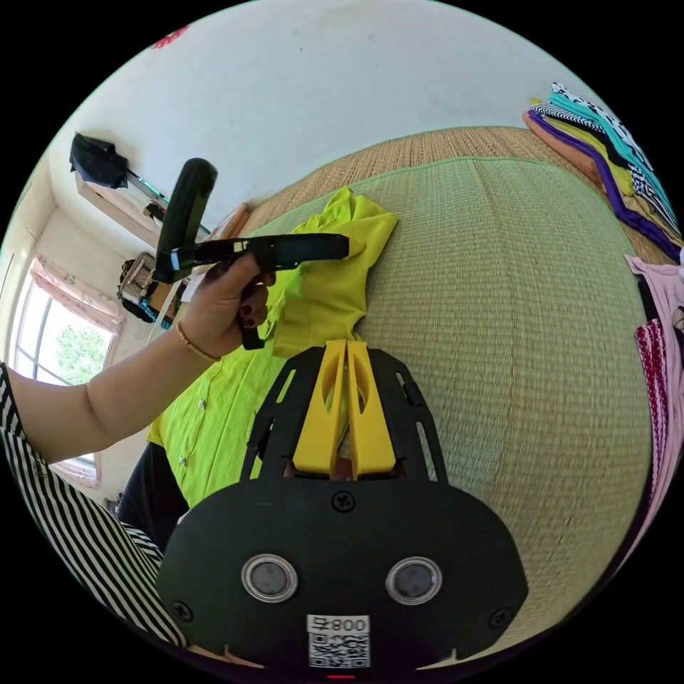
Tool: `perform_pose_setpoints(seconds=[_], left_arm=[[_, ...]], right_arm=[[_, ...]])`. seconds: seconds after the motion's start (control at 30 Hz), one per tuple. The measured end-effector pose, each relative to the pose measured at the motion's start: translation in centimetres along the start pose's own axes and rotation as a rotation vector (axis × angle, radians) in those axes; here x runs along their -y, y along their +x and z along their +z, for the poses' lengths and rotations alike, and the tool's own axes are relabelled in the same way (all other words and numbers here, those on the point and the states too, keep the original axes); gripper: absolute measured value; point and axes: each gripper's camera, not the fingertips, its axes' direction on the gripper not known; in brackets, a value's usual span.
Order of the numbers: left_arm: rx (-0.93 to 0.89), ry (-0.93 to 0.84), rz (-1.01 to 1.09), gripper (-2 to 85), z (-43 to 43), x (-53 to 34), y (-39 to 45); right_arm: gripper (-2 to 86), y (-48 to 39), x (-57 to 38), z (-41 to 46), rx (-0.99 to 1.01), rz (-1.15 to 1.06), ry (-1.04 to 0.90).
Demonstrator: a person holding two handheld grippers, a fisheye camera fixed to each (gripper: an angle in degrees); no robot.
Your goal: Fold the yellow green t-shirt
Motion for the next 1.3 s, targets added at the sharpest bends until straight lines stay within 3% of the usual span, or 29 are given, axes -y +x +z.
perform_pose_setpoints(seconds=[0.3, 0.43, 0.63, 0.83, 1.0, 1.3], left_arm=[[0.002, 0.059, 0.026, 0.3, -1.9, -0.8, 1.1], [0.021, -0.021, 0.006, 0.2, -1.5, -0.9, 0.8], [-0.085, 0.059, 0.012, 0.1, -5.5, -3.2, 1.6], [-0.203, 0.012, 0.048, 0.2, -8.0, -7.9, 3.2], [-0.166, -0.102, 0.078, 0.2, -8.2, -9.3, 3.7], [-0.101, -0.007, 0.095, 0.3, -13.1, -8.8, 3.7]], right_arm=[[0.2, 1.1, 0.7, 0.3, 0.024, 0.012, 0.003], [0.2, 1.6, 1.1, 0.6, 0.031, 0.017, 0.004], [0.1, 2.6, 1.6, 1.1, 0.044, 0.026, 0.010], [0.1, 4.0, 2.3, 1.9, 0.056, 0.049, 0.028], [0.0, 4.4, 2.8, 3.1, 0.041, 0.041, 0.021], [0.1, 7.2, 3.2, 4.7, 0.054, 0.048, -0.003]])
